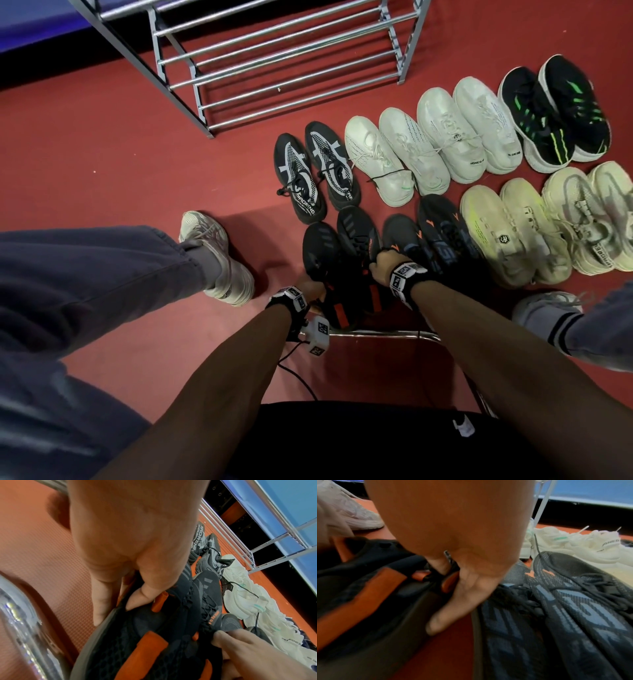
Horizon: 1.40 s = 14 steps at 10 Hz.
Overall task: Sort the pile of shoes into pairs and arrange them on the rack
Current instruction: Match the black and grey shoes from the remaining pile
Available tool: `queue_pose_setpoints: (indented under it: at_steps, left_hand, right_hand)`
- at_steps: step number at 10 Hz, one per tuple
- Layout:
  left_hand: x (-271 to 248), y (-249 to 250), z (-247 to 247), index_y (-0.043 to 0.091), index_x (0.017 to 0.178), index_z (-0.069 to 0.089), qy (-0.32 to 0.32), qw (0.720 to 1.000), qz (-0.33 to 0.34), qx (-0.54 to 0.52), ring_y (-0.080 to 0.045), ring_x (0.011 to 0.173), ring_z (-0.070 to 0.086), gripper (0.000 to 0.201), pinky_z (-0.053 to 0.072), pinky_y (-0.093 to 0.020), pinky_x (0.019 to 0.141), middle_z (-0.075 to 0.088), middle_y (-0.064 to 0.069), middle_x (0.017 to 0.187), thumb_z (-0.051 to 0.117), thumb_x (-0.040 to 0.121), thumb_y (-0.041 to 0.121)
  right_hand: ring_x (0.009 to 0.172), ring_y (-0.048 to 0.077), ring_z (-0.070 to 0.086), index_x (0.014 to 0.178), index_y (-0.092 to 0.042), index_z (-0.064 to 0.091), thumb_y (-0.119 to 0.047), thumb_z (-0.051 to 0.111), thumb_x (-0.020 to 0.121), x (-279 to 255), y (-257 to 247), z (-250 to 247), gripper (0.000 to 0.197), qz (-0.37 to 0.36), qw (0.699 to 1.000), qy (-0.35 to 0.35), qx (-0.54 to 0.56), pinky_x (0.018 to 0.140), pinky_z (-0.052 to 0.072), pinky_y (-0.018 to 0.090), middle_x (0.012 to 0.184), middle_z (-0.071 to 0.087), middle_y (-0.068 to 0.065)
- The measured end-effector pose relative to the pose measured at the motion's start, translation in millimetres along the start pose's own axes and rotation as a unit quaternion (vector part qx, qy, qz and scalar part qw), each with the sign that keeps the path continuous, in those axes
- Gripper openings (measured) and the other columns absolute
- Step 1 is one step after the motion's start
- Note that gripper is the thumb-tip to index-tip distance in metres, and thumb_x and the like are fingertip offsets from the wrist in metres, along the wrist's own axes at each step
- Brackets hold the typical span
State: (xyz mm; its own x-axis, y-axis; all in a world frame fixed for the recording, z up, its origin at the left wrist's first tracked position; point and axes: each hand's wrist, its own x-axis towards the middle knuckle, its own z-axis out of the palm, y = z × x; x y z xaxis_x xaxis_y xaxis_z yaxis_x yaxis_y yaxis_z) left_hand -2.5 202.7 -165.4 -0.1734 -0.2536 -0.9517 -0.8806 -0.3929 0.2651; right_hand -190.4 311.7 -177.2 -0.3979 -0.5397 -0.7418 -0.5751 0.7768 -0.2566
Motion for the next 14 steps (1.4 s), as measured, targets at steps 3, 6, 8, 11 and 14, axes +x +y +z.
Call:
queue_pose_setpoints:
  at_steps: [3, 6, 8, 11, 14]
  left_hand:
    - [3, -7, 6, 0.003, 0.100, 0.064, 0.055, 0.998, 0.026, 0.013, -0.041, 0.082, 0.072, 0.031, 0.061, -0.058, 0.074, 0.070, -0.024, 0.088, 0.047, 0.076, -0.009]
    - [-7, 3, 10, 0.010, 0.110, 0.064, 0.125, 0.990, 0.068, 0.021, -0.034, 0.081, 0.071, 0.034, 0.062, -0.051, 0.069, 0.070, -0.016, 0.090, 0.055, 0.081, -0.006]
    - [22, -9, 3, 0.001, 0.103, 0.069, 0.092, 0.985, 0.069, 0.131, -0.036, 0.079, 0.073, 0.027, 0.062, -0.052, 0.069, 0.073, -0.020, 0.096, 0.065, 0.079, 0.013]
    - [3, 2, -4, -0.002, 0.094, 0.063, 0.050, 0.993, 0.029, 0.099, -0.036, 0.073, 0.075, 0.013, 0.063, -0.051, 0.071, 0.072, -0.024, 0.088, 0.051, 0.088, -0.002]
    - [15, 27, -26, 0.009, 0.089, 0.068, -0.055, 0.944, 0.007, 0.326, -0.025, 0.080, 0.070, 0.010, 0.060, -0.032, 0.076, 0.072, -0.015, 0.095, 0.069, 0.082, 0.015]
  right_hand:
    - [0.113, 0.039, 0.062, 0.115, 0.000, 0.060, -0.023, 0.044, 0.099, 2, 10, 2, 0.032, -0.018, 0.996, 0.021, -0.079, 0.089, 0.053, 0.043, 0.118, 0.065, 0.022]
    - [0.111, 0.036, 0.065, 0.115, -0.001, 0.063, -0.014, 0.041, 0.100, -8, 9, 0, 0.030, -0.017, 0.988, 0.028, -0.153, 0.089, 0.052, 0.041, 0.118, 0.068, 0.019]
    - [0.108, 0.033, 0.067, 0.116, -0.003, 0.063, -0.011, 0.041, 0.100, -13, 10, -1, 0.028, -0.034, 0.977, 0.031, -0.207, 0.086, 0.053, 0.040, 0.115, 0.070, 0.016]
    - [0.111, 0.032, 0.066, 0.118, -0.008, 0.066, -0.009, 0.044, 0.099, -15, 5, -4, 0.029, -0.049, 0.970, 0.014, -0.237, 0.088, 0.053, 0.042, 0.121, 0.068, 0.014]
    - [0.115, 0.033, 0.062, 0.120, -0.008, 0.065, -0.022, 0.060, 0.093, -1, -9, -29, 0.031, -0.007, 0.993, -0.016, -0.116, 0.093, 0.049, 0.039, 0.123, 0.064, 0.016]
